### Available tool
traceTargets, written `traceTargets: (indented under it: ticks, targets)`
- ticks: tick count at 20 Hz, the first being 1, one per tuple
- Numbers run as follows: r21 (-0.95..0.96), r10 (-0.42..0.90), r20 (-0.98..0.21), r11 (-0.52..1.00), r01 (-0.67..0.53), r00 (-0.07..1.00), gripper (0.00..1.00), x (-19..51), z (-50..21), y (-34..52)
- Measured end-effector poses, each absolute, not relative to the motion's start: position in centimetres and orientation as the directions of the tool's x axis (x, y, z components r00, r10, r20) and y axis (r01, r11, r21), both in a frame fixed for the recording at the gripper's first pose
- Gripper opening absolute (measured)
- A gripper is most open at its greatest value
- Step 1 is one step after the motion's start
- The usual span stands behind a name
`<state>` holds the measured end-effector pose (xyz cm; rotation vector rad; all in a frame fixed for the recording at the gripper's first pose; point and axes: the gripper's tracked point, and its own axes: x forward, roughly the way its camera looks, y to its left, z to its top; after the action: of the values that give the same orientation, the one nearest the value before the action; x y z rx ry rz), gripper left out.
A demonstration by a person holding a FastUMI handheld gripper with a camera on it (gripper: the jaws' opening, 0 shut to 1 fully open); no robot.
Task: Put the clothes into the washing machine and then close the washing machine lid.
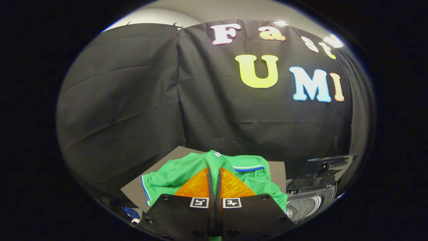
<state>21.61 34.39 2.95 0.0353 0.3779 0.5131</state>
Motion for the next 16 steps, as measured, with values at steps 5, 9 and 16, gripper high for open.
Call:
traceTargets:
  ticks: [5, 9, 16]
  targets:
    - [0.133, 0.451, -0.324, 0.892, -0.432, 0.832, 0.01, 22.1, 4.1, 30.5]
    - [0.137, 0.437, -0.309, 0.899, -0.415, 0.845, 0.01, 22.7, 4.5, 26.9]
    - [0.145, 0.397, -0.31, 0.918, -0.37, 0.864, 0.01, 23.9, 4.0, 20.6]
